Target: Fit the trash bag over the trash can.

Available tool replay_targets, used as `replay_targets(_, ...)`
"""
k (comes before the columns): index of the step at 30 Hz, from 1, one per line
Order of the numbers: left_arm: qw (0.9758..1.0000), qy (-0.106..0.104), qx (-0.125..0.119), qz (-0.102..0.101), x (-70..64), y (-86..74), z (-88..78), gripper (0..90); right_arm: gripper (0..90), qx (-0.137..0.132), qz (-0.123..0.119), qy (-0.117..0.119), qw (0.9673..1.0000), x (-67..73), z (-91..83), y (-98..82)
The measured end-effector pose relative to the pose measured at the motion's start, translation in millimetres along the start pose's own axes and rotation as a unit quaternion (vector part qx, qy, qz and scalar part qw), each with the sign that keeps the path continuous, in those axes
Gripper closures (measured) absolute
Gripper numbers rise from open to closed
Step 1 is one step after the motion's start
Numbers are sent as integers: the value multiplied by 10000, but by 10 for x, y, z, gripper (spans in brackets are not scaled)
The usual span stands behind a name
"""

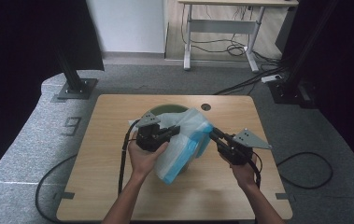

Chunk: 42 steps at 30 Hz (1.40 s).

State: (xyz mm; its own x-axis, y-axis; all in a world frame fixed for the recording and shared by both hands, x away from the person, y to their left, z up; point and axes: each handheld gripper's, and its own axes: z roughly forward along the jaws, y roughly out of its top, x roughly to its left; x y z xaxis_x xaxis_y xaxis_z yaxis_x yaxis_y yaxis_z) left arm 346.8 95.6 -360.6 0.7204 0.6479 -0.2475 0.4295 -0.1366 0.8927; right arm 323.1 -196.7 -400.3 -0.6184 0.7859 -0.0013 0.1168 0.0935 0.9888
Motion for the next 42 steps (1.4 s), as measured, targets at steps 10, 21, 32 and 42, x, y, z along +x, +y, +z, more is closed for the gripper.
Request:
replay_targets(10,9997,-212,-1,-148,71,10,-88,896,687,-29,-83,68,9999,13,-68,-37)
replay_targets(21,9993,-332,83,-169,82,33,-138,896,625,-123,-83,192,9997,60,43,56)
replay_targets(32,9990,-390,124,-177,80,34,-139,896,679,-68,67,53,9999,4,87,68)
replay_targets(42,9987,-430,144,-217,86,50,-133,896,708,-118,292,209,9993,107,246,72)
